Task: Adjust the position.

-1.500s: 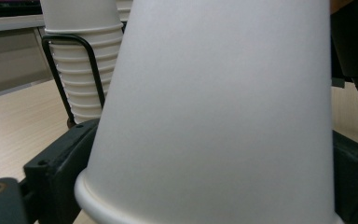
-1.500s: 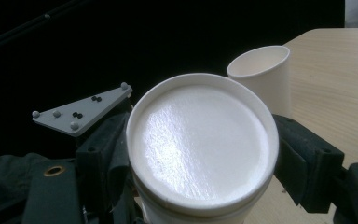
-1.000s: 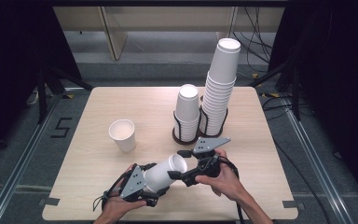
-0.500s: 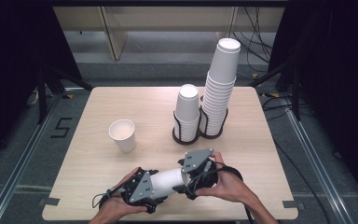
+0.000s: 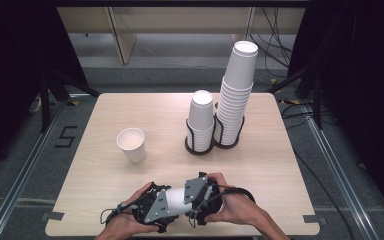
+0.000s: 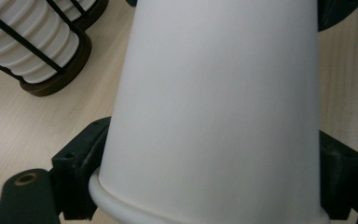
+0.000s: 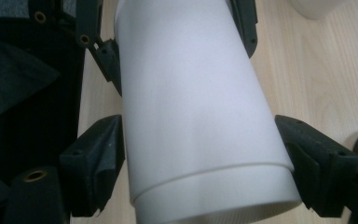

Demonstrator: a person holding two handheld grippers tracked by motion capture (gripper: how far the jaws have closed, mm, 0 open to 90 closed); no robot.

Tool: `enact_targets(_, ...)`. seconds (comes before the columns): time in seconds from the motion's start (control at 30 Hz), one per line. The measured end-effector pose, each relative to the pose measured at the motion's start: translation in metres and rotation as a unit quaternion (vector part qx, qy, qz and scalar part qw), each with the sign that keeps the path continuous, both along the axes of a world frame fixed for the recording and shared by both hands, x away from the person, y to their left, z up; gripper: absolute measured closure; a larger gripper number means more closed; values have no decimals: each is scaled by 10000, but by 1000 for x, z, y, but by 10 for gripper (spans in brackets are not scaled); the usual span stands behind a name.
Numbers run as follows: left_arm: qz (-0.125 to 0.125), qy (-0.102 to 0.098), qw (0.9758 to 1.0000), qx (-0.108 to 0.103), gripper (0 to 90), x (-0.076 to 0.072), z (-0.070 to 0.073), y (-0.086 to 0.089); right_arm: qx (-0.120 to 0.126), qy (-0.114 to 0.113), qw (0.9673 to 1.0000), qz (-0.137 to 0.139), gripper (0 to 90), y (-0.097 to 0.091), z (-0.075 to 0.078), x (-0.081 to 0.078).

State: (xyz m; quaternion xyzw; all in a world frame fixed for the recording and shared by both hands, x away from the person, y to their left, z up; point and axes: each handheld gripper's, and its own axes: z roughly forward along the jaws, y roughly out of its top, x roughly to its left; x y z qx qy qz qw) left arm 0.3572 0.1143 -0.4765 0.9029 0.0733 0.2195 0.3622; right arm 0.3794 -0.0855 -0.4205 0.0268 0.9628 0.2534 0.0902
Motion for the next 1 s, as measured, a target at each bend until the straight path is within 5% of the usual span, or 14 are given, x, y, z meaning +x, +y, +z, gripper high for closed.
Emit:
enact_targets(0.1,-73,-41,10000,-48,144,0,-1,1,-144,-340,9990,242,224,1,-4,2)
enact_targets(0.17,-114,30,9997,-203,124,1,-3,4,-163,-334,9989,274,234,0,-4,2)
enact_targets(0.23,-172,71,9982,-572,103,2,-7,7,-142,-143,9996,210,240,-4,-1,1)
enact_targets(0.33,-316,171,9928,-1145,78,5,-8,16,265,-145,9972,678,252,-8,2,9)
enact_targets(0.43,-384,257,9843,-1704,73,6,-5,20,711,151,9946,740,252,-17,5,15)
enact_targets(0.57,-467,265,9776,-2035,71,6,-2,23,1139,461,9899,710,253,-28,8,21)
enact_targets(0.67,-531,228,9769,-2056,73,6,-1,23,1181,438,9891,768,253,-31,8,24)
enact_targets(0.8,-615,131,9808,-1848,106,6,0,24,1120,458,9893,818,255,-32,6,26)
enact_targets(0.83,-634,130,9797,-1896,112,6,0,23,1122,462,9893,806,255,-32,6,26)
enact_targets(1.0,-682,175,9831,-1688,142,5,3,23,1056,481,9904,750,247,-32,6,25)
